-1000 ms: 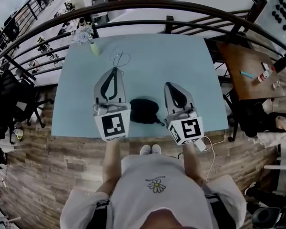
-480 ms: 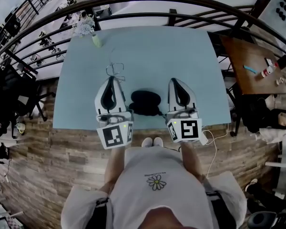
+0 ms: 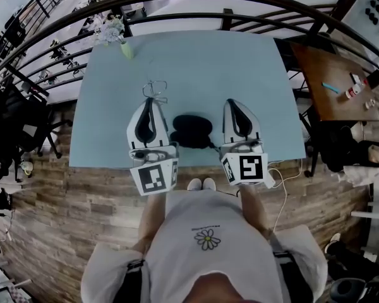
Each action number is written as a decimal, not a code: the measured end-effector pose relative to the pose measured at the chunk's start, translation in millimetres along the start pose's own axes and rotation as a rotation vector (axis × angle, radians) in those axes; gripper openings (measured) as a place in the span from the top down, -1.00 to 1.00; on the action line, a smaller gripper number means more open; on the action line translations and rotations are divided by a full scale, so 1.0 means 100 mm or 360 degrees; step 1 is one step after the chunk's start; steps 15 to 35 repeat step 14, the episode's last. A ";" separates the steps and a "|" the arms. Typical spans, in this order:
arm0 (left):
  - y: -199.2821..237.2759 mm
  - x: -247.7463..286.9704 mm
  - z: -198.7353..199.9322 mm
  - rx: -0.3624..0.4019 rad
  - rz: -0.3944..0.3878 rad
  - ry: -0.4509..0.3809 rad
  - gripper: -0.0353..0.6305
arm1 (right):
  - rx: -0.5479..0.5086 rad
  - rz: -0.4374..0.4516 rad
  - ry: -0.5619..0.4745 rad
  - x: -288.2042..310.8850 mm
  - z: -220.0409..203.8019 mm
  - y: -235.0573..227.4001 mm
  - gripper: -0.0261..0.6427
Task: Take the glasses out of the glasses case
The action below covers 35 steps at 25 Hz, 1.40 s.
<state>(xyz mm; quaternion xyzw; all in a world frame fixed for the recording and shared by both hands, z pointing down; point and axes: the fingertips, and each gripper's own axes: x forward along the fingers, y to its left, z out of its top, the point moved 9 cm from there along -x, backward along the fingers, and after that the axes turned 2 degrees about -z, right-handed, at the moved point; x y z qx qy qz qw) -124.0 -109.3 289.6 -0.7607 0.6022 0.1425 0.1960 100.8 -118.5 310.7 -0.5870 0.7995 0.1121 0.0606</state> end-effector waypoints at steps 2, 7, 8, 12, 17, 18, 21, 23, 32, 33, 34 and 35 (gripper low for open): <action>-0.01 0.00 0.00 0.0008 0.0003 -0.0011 0.84 | -0.0001 -0.0007 -0.0007 0.00 0.01 -0.01 0.89; 0.00 -0.01 0.02 0.0011 0.0012 -0.0043 0.84 | 0.0001 0.0012 -0.0008 -0.03 0.01 -0.02 0.89; 0.00 -0.02 0.02 0.0015 0.0014 -0.0047 0.84 | 0.0000 0.0014 -0.0006 -0.03 0.00 -0.01 0.89; 0.02 -0.05 0.02 0.0008 0.0026 -0.0037 0.84 | -0.0002 0.0006 0.0001 -0.05 -0.02 0.01 0.89; 0.02 -0.05 0.02 0.0009 0.0030 -0.0035 0.84 | -0.0004 0.0001 0.0001 -0.05 -0.02 0.01 0.89; 0.02 -0.05 0.02 0.0009 0.0030 -0.0035 0.84 | -0.0004 0.0001 0.0001 -0.05 -0.02 0.01 0.89; 0.02 -0.05 0.02 0.0009 0.0030 -0.0035 0.84 | -0.0004 0.0001 0.0001 -0.05 -0.02 0.01 0.89; 0.02 -0.05 0.02 0.0009 0.0030 -0.0035 0.84 | -0.0004 0.0001 0.0001 -0.05 -0.02 0.01 0.89; 0.02 -0.05 0.02 0.0009 0.0030 -0.0035 0.84 | -0.0004 0.0001 0.0001 -0.05 -0.02 0.01 0.89; 0.02 -0.05 0.02 0.0009 0.0030 -0.0035 0.84 | -0.0004 0.0001 0.0001 -0.05 -0.02 0.01 0.89; 0.02 -0.05 0.02 0.0009 0.0030 -0.0035 0.84 | -0.0004 0.0001 0.0001 -0.05 -0.02 0.01 0.89; 0.02 -0.05 0.02 0.0009 0.0030 -0.0035 0.84 | -0.0004 0.0001 0.0001 -0.05 -0.02 0.01 0.89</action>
